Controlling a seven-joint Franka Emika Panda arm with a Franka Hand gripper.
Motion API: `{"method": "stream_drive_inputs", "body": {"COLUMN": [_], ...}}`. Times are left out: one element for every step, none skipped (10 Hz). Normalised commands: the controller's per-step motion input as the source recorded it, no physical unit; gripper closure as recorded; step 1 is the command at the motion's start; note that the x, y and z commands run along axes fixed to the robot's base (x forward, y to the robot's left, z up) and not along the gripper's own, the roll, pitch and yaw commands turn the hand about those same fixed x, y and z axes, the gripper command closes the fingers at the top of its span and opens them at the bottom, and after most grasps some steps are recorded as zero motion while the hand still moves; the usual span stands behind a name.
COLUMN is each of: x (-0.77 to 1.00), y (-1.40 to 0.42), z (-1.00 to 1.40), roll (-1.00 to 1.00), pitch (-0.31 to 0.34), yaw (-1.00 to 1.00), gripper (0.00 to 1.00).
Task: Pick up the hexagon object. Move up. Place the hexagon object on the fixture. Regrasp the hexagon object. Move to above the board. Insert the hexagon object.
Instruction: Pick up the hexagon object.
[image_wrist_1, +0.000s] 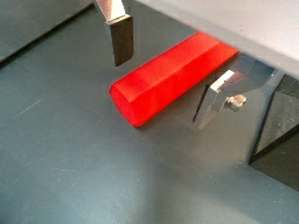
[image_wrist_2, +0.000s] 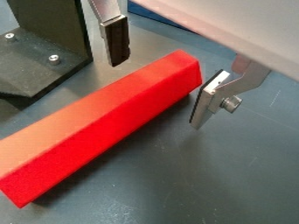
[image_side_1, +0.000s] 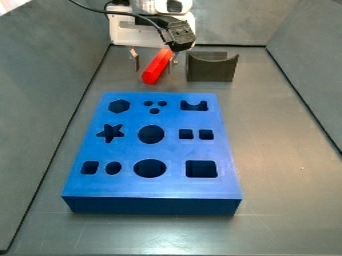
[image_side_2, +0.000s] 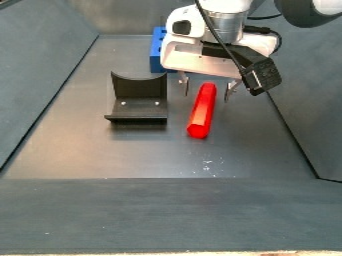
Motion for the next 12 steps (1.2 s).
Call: {"method": "stream_drive_inputs", "body": {"x": [-0.01, 0.00, 0.00, 0.00, 0.00, 0.00, 0.00, 0.00, 0.00, 0.00, 0.00, 0.00], "y": [0.09, 0.09, 0.00, 0.00, 0.00, 0.00, 0.00, 0.00, 0.00, 0.00, 0.00, 0.00], "z": [-1.00, -0.17, 0.00, 0.00, 0.00, 0.00, 0.00, 0.00, 0.00, 0.00, 0.00, 0.00], "roll": [0.06, -0.05, 0.00, 0.00, 0.00, 0.00, 0.00, 0.00, 0.00, 0.00, 0.00, 0.00], "pitch": [-0.101, -0.004, 0.000, 0.000, 0.000, 0.000, 0.000, 0.000, 0.000, 0.000, 0.000, 0.000], "yaw": [0.00, 0.00, 0.00, 0.00, 0.00, 0.00, 0.00, 0.00, 0.00, 0.00, 0.00, 0.00], "gripper": [0.00, 0.00, 1.00, 1.00, 1.00, 1.00, 1.00, 1.00, 1.00, 1.00, 1.00, 1.00]}}
